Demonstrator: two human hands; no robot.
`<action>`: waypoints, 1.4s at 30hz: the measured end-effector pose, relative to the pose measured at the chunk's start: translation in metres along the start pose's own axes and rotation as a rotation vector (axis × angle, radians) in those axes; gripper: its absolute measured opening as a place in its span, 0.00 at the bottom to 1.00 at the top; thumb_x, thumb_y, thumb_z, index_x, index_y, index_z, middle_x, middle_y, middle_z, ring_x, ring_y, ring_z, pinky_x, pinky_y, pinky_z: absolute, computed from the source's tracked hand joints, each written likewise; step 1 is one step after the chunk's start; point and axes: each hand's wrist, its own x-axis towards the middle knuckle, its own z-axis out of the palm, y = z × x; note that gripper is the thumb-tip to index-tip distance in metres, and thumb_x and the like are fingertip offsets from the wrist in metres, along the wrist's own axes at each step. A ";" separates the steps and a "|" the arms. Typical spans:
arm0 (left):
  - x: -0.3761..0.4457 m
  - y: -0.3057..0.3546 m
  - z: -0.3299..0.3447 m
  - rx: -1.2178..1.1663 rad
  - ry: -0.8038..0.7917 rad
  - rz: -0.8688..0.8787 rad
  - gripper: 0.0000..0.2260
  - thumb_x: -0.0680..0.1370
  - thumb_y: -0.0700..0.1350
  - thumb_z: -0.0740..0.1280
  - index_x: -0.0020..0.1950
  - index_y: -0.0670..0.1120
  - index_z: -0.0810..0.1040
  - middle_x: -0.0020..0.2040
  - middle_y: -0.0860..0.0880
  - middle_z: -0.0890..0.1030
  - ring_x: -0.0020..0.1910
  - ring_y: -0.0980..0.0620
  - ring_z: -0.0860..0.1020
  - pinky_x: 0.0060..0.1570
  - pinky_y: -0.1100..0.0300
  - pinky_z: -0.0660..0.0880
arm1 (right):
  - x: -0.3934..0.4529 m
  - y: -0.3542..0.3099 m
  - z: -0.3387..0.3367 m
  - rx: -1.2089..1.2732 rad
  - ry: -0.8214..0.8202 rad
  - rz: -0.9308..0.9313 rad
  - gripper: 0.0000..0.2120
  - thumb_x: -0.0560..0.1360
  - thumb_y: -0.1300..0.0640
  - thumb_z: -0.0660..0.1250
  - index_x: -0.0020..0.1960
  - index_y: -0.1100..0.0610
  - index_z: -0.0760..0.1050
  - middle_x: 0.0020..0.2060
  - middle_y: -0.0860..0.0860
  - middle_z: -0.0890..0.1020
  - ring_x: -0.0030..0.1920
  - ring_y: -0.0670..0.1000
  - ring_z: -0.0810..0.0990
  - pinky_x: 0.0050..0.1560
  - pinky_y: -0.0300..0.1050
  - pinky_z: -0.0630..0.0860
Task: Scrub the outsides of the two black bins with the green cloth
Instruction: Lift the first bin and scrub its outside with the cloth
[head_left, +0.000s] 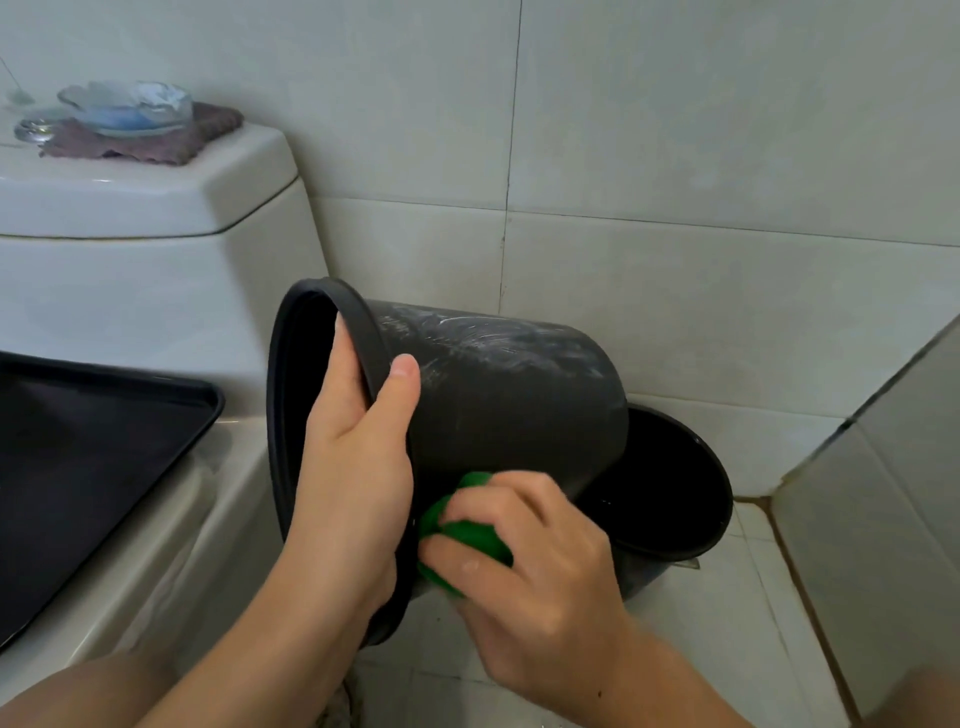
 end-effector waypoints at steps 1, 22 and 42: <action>-0.001 0.000 0.000 0.004 -0.001 0.009 0.24 0.79 0.48 0.63 0.74 0.61 0.67 0.67 0.57 0.78 0.66 0.56 0.76 0.69 0.51 0.69 | -0.005 0.000 0.001 -0.011 -0.014 -0.039 0.04 0.73 0.63 0.71 0.46 0.56 0.83 0.47 0.54 0.82 0.47 0.57 0.79 0.48 0.49 0.77; -0.014 0.007 0.000 0.009 -0.195 0.172 0.26 0.78 0.43 0.60 0.76 0.56 0.65 0.67 0.55 0.79 0.67 0.54 0.76 0.70 0.48 0.67 | 0.025 0.054 -0.008 -0.064 0.375 0.611 0.09 0.74 0.54 0.68 0.50 0.55 0.84 0.48 0.51 0.79 0.47 0.53 0.79 0.51 0.42 0.73; -0.016 0.008 -0.005 -0.062 -0.256 0.087 0.26 0.77 0.44 0.60 0.75 0.55 0.67 0.68 0.54 0.78 0.68 0.52 0.76 0.71 0.47 0.66 | 0.003 0.115 -0.031 -0.118 0.424 1.047 0.08 0.77 0.56 0.69 0.55 0.56 0.82 0.49 0.46 0.77 0.41 0.37 0.73 0.41 0.18 0.62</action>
